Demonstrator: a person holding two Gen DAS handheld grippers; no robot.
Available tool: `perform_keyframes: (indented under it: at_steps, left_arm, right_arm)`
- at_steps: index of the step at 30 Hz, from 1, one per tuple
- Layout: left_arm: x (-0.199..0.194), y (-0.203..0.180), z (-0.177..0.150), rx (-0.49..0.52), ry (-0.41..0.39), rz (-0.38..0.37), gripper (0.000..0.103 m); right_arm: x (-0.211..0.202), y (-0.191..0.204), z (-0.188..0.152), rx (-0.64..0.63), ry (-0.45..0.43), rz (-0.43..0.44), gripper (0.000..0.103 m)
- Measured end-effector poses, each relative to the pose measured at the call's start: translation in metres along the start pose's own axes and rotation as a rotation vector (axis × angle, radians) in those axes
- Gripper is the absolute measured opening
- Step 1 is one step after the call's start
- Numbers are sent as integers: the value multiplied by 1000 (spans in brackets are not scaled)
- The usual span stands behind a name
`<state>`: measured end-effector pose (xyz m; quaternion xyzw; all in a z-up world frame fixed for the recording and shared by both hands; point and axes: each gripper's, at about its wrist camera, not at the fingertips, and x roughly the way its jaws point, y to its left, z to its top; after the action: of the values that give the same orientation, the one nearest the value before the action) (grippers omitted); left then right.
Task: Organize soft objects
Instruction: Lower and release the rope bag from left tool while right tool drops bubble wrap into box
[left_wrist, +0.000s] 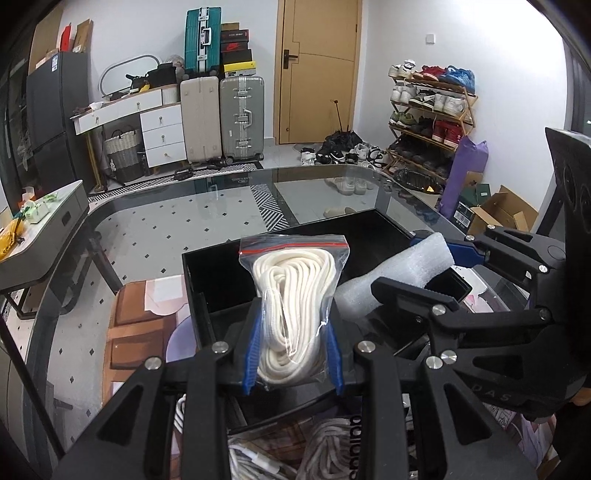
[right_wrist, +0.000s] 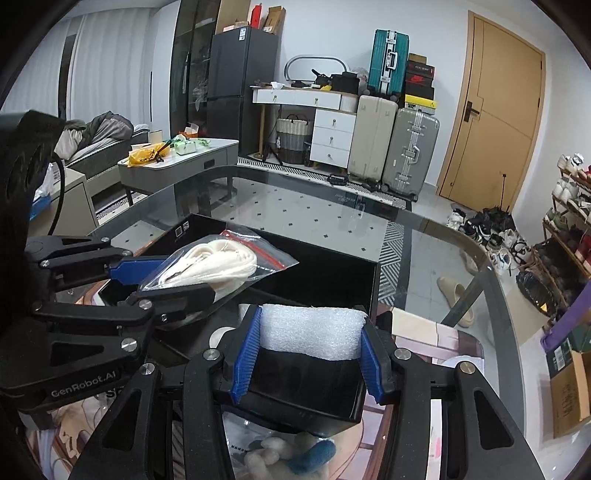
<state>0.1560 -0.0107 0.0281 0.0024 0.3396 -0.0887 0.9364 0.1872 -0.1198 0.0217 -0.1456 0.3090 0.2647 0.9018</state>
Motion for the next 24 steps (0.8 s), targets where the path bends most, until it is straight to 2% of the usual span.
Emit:
perform_keyframes:
  at_steps: [16,19,21,24]
  left_arm:
    - [1,1,0,32,5,27,30]
    - [-1,1,0,27,15,20,30]
    - [-4,0,-2,32,17,6,31]
    - [-10,-2,-3,36,17,-30,42]
  right_arm:
    - [-3,5,-5,65,28,21,49]
    - [-8,7,-3,25,6,0,53]
    - [-15,6,-2,13,-12,-11,66]
    - [-29,0,-1,19,-49,-36,74]
